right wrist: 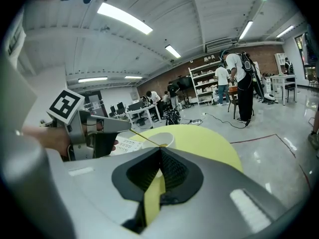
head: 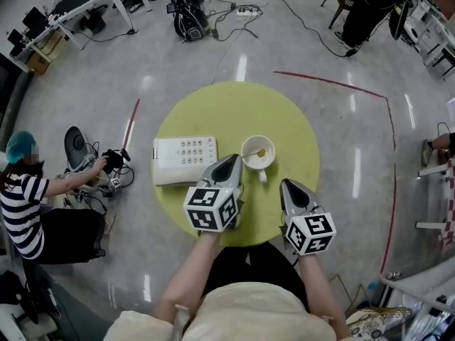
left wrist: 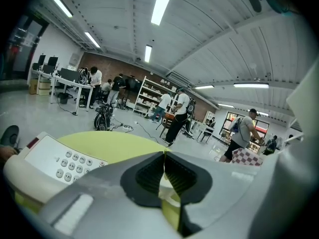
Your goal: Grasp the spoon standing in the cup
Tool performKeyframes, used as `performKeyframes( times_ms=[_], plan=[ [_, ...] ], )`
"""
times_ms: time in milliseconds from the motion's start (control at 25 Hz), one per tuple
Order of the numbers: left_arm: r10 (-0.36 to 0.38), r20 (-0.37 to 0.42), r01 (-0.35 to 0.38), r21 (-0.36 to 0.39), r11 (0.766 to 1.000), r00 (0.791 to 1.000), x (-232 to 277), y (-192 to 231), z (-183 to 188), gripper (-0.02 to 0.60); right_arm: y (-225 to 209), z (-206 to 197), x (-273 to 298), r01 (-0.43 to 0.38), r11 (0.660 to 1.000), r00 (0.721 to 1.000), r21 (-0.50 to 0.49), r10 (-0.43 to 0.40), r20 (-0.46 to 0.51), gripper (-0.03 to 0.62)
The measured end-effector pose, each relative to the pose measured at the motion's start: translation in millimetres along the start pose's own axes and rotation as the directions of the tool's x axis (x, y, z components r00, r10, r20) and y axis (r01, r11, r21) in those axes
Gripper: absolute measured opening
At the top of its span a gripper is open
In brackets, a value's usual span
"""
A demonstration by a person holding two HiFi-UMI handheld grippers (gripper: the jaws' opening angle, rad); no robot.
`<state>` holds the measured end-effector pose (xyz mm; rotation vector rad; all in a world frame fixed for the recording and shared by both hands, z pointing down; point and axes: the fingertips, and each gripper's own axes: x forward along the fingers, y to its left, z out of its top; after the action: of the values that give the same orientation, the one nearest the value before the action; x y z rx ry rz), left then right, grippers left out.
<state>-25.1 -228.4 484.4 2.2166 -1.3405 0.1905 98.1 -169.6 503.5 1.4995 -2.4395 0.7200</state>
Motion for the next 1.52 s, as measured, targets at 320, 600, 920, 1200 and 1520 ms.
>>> performKeyframes(
  times_ms=[320,600,920,1200,1520],
  plan=[
    [-0.021,0.05,0.021,-0.005,1.0,0.999,-21.7,-8.3,12.3,0.008,8.8,3.8,-5.0,-0.003,1.0,1.0,-0.018,0.004,0.019,0.003],
    [-0.029,0.077,0.029,-0.001,1.0,0.997,-41.6,-10.5,16.5,0.008,16.6,3.9,-13.7,0.004,1.0,0.999,-0.027,-0.003,0.034,0.003],
    [-0.028,0.091,0.029,-0.007,1.0,0.995,-61.1,-7.3,16.6,0.006,28.6,4.6,-19.2,0.003,0.999,0.999,-0.04,-0.001,0.046,0.002],
    [-0.034,0.098,0.037,-0.022,0.999,0.995,-77.6,-4.8,13.2,0.008,39.1,1.4,-25.2,0.005,0.999,0.999,-0.049,-0.003,0.051,0.003],
    [-0.036,0.082,0.037,-0.015,0.999,0.996,-91.5,-4.4,0.9,0.006,46.5,-4.9,-33.5,0.013,0.999,0.998,-0.053,-0.01,0.054,0.003]
  ],
)
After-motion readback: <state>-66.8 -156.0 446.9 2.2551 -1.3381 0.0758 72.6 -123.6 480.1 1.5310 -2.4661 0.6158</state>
